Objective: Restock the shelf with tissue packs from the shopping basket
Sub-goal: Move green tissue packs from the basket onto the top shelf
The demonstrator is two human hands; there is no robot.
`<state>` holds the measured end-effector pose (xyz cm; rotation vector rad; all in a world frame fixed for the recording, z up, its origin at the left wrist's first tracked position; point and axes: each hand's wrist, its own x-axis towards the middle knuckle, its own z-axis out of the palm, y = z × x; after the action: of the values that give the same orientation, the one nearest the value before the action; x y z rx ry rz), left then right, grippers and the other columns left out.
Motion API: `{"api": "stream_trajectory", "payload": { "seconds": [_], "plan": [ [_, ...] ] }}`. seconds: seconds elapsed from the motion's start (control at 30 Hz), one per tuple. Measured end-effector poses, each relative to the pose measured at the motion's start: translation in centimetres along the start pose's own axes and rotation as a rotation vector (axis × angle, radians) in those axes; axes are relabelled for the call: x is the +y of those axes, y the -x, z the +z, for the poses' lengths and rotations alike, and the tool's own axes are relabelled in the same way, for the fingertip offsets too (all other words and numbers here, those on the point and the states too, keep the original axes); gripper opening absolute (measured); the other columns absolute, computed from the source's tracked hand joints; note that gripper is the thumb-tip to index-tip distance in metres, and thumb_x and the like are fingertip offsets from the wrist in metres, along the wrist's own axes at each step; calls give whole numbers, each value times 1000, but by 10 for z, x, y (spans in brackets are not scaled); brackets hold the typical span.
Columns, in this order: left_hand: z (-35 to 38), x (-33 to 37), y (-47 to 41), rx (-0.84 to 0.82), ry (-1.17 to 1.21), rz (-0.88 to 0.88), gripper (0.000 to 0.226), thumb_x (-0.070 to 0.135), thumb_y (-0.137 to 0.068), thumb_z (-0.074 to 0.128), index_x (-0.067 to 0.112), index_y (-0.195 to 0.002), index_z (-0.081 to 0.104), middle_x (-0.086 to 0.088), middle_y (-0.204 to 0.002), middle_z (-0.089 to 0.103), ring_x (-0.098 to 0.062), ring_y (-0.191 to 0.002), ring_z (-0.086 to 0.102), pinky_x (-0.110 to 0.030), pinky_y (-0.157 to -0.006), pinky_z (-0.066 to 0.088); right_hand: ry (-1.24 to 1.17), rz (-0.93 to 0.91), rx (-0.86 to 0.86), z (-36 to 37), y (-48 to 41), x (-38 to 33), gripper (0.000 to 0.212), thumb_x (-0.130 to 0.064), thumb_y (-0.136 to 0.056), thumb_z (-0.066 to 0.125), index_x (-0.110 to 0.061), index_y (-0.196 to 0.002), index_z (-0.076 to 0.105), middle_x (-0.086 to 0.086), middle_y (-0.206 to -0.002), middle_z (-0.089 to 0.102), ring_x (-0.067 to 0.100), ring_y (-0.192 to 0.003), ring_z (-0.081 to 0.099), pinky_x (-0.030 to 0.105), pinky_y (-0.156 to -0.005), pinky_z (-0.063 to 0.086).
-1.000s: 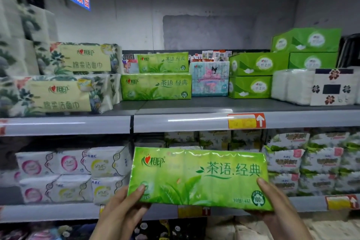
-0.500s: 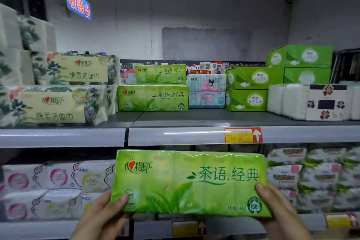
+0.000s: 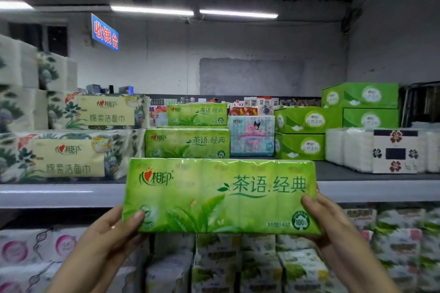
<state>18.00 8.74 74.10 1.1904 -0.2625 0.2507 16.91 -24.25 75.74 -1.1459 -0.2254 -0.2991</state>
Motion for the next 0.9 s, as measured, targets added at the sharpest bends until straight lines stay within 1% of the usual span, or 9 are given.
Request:
{"api": "stream_trajectory", "payload": {
  "seconds": [0.07,0.13,0.27,0.37,0.43,0.5,0.63,0.73,0.9],
  "plan": [
    [-2,6,-6,6,-2,18,96,40,-8,96,10,-97,75,-16,-107,73,-22,-90,71,-36,-83,52,35,-22,-28,3,-10,-2,47,-32,-53,82,-19,-96,66,-4,-86,76,11,-77,73,28,-63,60],
    [-4,11,-14,13,-23,54,100,39,-10,96,5,-101,72,-18,-108,72,-26,-94,70,-36,-82,54,116,-52,-31,8,-20,-4,84,-53,-35,91,-21,-108,68,-2,-107,73,18,-97,70,43,-85,56],
    [7,30,-32,23,-130,168,105,53,-14,93,6,-105,71,-8,-102,75,-15,-93,71,-18,-71,57,115,-113,-15,23,-40,-8,105,-61,-25,89,-18,-117,65,0,-110,72,16,-101,69,34,-69,57],
    [13,43,-52,32,-175,247,101,59,-19,91,9,-104,71,-5,-101,76,-11,-92,71,-13,-70,54,69,-124,11,35,-59,-9,112,-60,-25,90,-17,-124,59,-3,-114,71,15,-108,65,42,-81,57],
    [14,49,-68,55,-155,272,90,52,-30,92,7,-105,69,-8,-101,75,-12,-89,72,-14,-70,55,24,-132,15,43,-73,-12,88,-46,-43,89,-16,-120,58,-1,-114,69,18,-110,63,42,-82,58],
    [13,54,-83,91,-117,282,61,31,-53,85,5,-105,65,-12,-101,74,-13,-83,72,-16,-68,57,-39,-164,8,52,-85,-19,55,-26,-60,77,-20,-111,56,-1,-111,67,13,-101,65,36,-68,61],
    [13,68,-111,157,-90,321,30,8,-78,69,3,-105,59,-12,-97,73,-16,-82,72,-18,-70,58,-61,-231,-36,72,-112,-31,38,-20,-71,69,-16,-108,62,1,-109,68,14,-98,65,38,-66,61],
    [14,73,-132,197,-96,341,35,9,-82,69,2,-114,54,-16,-104,69,-23,-89,70,-20,-69,58,-28,-244,-43,86,-131,-37,18,-12,-87,60,-14,-104,63,0,-102,68,16,-95,65,43,-74,60],
    [15,68,-159,195,-165,335,10,7,-85,67,8,-90,57,-15,-100,66,-20,-84,69,-17,-62,57,21,-246,-39,99,-156,-45,21,-8,-92,54,-10,-112,59,1,-105,65,15,-90,65,40,-74,60]
  ]
}}
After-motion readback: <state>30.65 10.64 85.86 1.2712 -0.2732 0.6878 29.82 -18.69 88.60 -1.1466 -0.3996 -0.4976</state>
